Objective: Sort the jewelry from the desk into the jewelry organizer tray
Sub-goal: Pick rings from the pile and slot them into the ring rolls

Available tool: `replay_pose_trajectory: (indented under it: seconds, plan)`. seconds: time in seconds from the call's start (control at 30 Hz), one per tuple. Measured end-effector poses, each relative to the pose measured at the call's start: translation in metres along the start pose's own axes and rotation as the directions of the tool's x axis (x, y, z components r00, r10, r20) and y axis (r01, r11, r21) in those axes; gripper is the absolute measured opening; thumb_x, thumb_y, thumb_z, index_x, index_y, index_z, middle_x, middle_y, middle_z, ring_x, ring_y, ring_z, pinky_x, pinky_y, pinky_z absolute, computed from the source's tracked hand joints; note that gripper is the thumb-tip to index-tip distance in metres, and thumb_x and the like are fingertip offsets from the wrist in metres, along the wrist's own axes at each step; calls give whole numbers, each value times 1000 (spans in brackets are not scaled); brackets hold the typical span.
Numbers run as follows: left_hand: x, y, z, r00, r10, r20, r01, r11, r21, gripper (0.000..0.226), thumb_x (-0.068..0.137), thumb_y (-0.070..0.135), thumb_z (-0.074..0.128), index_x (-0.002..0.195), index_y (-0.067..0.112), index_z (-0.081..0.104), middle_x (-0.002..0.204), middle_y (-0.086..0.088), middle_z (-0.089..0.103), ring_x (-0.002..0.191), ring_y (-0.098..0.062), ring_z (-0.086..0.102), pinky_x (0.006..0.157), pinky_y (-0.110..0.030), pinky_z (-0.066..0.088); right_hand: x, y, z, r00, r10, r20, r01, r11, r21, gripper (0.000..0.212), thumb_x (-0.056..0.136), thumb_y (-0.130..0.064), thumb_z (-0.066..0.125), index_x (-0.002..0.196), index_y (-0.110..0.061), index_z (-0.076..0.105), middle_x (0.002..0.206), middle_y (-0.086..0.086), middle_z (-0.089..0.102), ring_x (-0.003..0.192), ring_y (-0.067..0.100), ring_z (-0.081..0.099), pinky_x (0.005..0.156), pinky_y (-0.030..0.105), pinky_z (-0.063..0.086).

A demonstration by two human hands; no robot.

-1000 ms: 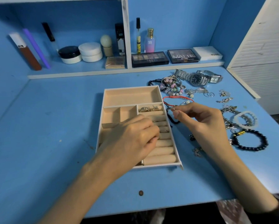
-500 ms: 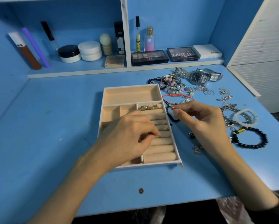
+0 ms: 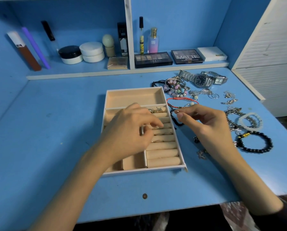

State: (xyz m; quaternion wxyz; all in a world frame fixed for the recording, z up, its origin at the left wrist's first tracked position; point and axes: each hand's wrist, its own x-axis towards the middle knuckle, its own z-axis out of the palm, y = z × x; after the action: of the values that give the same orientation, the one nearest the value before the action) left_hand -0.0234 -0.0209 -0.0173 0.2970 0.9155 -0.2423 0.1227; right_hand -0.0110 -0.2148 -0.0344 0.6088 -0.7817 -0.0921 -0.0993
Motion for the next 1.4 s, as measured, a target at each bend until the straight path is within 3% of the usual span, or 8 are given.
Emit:
replay_pose_trajectory:
  seconds: [0.2,0.43,0.53,0.7,0.87,1.03,1.17,1.4]
  plan:
    - [20,-18,3,963,-169,-212,162,986,-49,35,74,14,43,91,27,70,87,16,59,88,-5,48,79,-30,46,-5,-11,-4,978,-153,141,181,960,-216,6,76,-18,67,76,-18,73,72,-6,68,71,5,55,64,12,38]
    - [15,-25,8,960,-176,-216,164,984,-70,36,74,10,42,91,23,71,88,10,58,92,-12,52,82,-40,49,-15,-5,-6,906,-281,316,396,824,-404,4,76,-15,67,74,-15,71,74,-7,64,74,9,55,65,17,41]
    - [14,-25,10,964,-158,-213,144,986,-81,34,76,1,47,91,21,71,89,8,59,91,-13,51,82,-36,49,-16,-5,-7,886,-316,339,444,787,-427,5,76,-14,67,76,-12,72,75,-4,64,73,13,56,68,21,43]
    - [13,-26,10,965,-152,-214,141,988,-67,36,76,-3,49,90,21,71,90,5,62,91,-11,50,78,-24,42,-17,-7,-7,851,-337,403,518,670,-532,14,81,-22,62,79,-14,74,74,-1,62,69,22,55,56,23,39]
    - [12,-25,10,965,-156,-210,143,987,-77,36,77,-3,49,91,20,71,90,5,60,92,-12,50,79,-27,45,-17,-11,-12,844,-334,419,529,646,-550,18,83,-24,59,92,-17,73,77,-1,63,72,21,56,57,38,49]
    - [12,-24,9,966,-151,-212,138,988,-72,36,77,-4,49,91,20,71,91,5,60,92,-12,50,80,-30,47,-23,-8,-12,795,-450,406,606,571,-554,19,80,-5,59,87,-14,74,76,3,61,67,21,52,59,28,42]
    - [11,-24,9,966,-137,-218,124,990,-72,35,76,-2,48,91,20,71,91,5,60,92,-13,50,79,-32,48,-24,-4,-12,753,-507,420,654,503,-565,24,81,-4,53,85,-12,75,76,6,62,65,22,49,57,27,37]
    - [11,-23,8,967,-151,-206,139,988,-71,36,77,-4,50,91,21,71,92,4,61,94,-13,50,80,-30,46,-25,1,-12,741,-519,427,668,503,-549,27,84,-6,50,89,-12,75,76,8,61,66,25,52,56,29,38]
